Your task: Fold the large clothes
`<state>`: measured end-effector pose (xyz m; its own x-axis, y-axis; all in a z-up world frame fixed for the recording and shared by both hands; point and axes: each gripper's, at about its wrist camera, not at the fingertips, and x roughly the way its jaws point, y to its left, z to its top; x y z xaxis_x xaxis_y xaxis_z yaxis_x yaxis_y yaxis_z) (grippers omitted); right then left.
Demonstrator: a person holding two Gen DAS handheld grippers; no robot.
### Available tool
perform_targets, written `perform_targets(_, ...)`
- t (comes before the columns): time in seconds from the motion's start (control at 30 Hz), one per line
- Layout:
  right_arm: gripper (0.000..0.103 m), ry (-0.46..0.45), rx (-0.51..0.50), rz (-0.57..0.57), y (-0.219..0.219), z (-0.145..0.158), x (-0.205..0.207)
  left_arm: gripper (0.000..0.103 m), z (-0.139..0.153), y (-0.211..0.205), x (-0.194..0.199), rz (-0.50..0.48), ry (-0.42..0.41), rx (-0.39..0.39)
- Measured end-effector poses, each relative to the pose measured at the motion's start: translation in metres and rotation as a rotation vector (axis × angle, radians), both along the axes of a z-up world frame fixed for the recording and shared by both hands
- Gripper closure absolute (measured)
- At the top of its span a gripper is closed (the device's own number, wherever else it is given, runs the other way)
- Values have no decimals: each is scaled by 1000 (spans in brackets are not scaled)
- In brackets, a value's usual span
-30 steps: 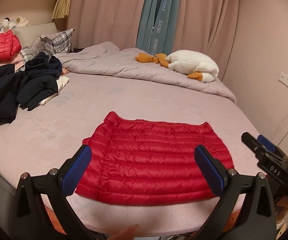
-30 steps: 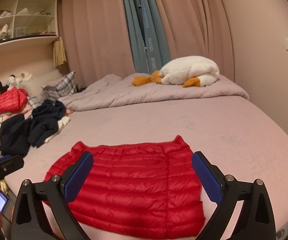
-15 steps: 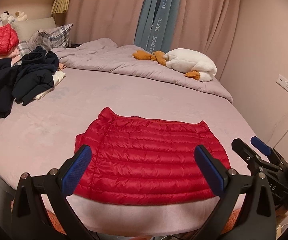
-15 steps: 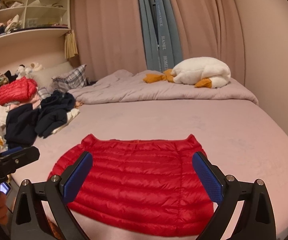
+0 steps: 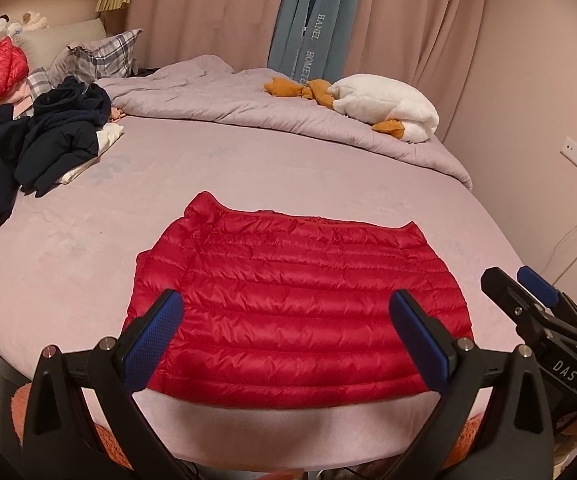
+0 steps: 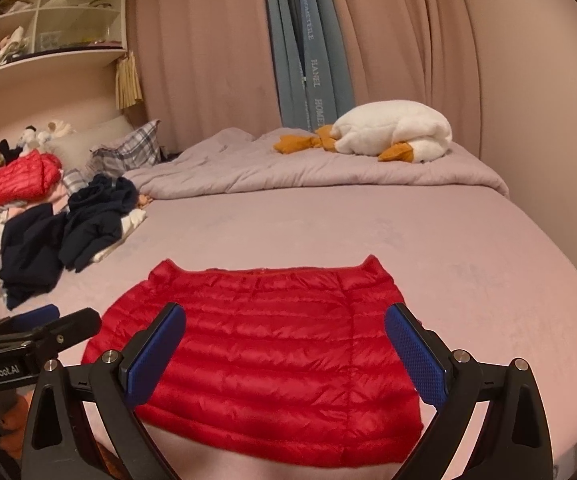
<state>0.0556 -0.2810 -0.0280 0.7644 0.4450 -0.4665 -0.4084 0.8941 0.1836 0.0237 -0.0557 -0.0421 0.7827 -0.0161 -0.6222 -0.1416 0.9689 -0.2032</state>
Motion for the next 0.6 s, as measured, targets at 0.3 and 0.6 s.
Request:
perform_targets(0.3,4,5,-17,9,6,1,-1,0,-3,2,1,-4,15,20)
perform_targets(0.6,4,-6,-27,10,10,3,-4,0,-2,2,-1,-16,10,21)
